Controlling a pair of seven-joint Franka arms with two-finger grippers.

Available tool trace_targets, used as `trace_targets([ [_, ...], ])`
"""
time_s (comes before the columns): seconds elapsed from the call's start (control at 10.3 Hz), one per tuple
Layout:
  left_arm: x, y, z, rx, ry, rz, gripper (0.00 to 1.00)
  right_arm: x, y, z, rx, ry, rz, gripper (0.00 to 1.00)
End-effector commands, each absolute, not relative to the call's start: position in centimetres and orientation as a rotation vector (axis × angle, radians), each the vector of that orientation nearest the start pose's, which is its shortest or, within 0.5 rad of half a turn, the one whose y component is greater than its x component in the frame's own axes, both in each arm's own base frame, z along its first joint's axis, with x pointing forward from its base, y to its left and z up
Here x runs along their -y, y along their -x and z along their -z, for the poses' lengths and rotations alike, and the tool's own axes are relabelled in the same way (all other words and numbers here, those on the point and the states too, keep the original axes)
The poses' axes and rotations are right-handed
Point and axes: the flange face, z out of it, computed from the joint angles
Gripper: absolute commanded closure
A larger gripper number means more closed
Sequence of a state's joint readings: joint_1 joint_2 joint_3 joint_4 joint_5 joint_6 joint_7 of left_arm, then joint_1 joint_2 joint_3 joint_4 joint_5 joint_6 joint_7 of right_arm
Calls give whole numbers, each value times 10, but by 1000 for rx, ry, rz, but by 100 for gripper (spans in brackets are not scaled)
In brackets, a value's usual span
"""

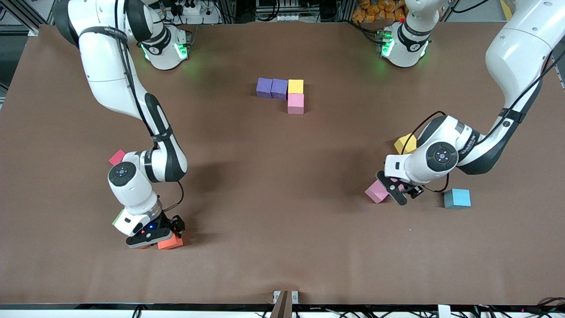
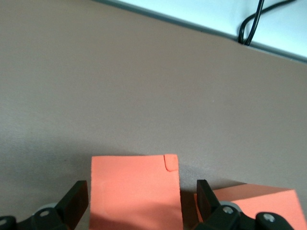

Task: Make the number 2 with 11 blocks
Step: 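Grasp the orange block with the right gripper and lift it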

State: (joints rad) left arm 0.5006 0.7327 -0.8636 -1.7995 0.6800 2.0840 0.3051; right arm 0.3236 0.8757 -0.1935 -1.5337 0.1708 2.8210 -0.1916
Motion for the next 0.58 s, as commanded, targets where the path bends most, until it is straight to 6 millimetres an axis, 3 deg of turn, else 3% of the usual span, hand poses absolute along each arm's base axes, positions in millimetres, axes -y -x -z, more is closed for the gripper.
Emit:
trace_targets([
  [0.0,153,-616,-237,-1442,2731,-172,0,-122,-739,-184,397,3055,703,0],
  [0.1,153,-616,-236,-1442,2731,-171,0,-122,-740,-187,387,3050,704,0],
  [0.49,149,-620,-223,-1446,2730,-130,0,-125,-745,-188,394,3046,718,43],
])
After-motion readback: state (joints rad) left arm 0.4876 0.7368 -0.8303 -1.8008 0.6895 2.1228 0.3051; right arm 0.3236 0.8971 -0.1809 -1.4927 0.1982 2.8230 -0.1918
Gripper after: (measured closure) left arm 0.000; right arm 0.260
